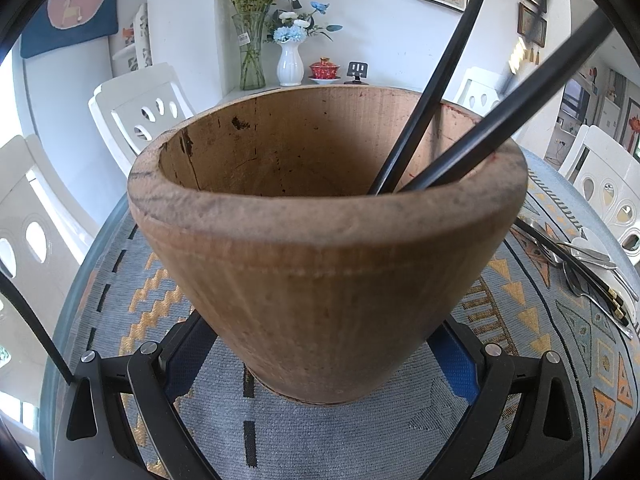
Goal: Organize utensils
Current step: 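Lift the chopstick and lower it into the wooden cup with the right tool, then open the right tool to release the chopstick into the cup, then move the open right tool back over the utensil pile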
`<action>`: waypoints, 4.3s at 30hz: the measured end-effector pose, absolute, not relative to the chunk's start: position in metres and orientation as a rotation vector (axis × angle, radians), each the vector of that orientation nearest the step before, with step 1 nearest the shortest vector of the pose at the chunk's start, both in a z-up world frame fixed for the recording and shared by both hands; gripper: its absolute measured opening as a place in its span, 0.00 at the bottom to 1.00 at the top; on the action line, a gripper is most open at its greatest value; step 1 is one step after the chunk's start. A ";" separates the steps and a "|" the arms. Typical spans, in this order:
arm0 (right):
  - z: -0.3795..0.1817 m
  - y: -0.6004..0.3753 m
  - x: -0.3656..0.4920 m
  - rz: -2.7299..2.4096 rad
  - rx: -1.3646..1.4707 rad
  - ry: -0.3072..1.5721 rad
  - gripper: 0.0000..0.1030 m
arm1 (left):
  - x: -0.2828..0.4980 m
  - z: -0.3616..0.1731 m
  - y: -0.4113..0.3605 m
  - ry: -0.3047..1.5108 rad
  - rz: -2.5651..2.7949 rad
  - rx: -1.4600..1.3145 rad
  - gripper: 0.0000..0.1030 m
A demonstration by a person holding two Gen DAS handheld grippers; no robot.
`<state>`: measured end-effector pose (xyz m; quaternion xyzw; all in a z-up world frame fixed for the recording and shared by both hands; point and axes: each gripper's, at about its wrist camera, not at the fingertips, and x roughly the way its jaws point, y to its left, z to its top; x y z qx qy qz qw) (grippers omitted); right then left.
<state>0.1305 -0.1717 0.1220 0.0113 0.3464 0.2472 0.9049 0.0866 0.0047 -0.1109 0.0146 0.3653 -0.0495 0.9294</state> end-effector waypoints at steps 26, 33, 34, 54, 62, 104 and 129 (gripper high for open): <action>0.142 -0.098 0.142 0.703 0.073 0.693 0.05 | 0.082 -0.111 0.001 0.738 -0.096 0.032 0.95; 0.125 -0.092 0.143 0.715 0.065 0.731 0.05 | 0.082 -0.111 0.002 0.737 -0.094 0.034 0.95; 0.124 -0.092 0.143 0.715 0.064 0.734 0.05 | 0.082 -0.110 0.002 0.737 -0.093 0.035 0.95; 0.095 -0.086 0.149 0.685 0.020 0.833 0.05 | 0.081 -0.111 -0.001 0.736 -0.091 0.036 0.95; 0.103 -0.094 0.144 0.732 0.061 0.827 0.06 | 0.081 -0.111 -0.001 0.739 -0.094 0.035 0.95; -0.037 -0.259 0.120 0.283 0.013 1.215 0.26 | 0.082 -0.110 -0.003 0.740 -0.094 0.033 0.95; -0.099 -0.242 0.156 0.266 -0.065 1.322 0.25 | 0.082 -0.112 -0.002 0.742 -0.099 0.025 0.95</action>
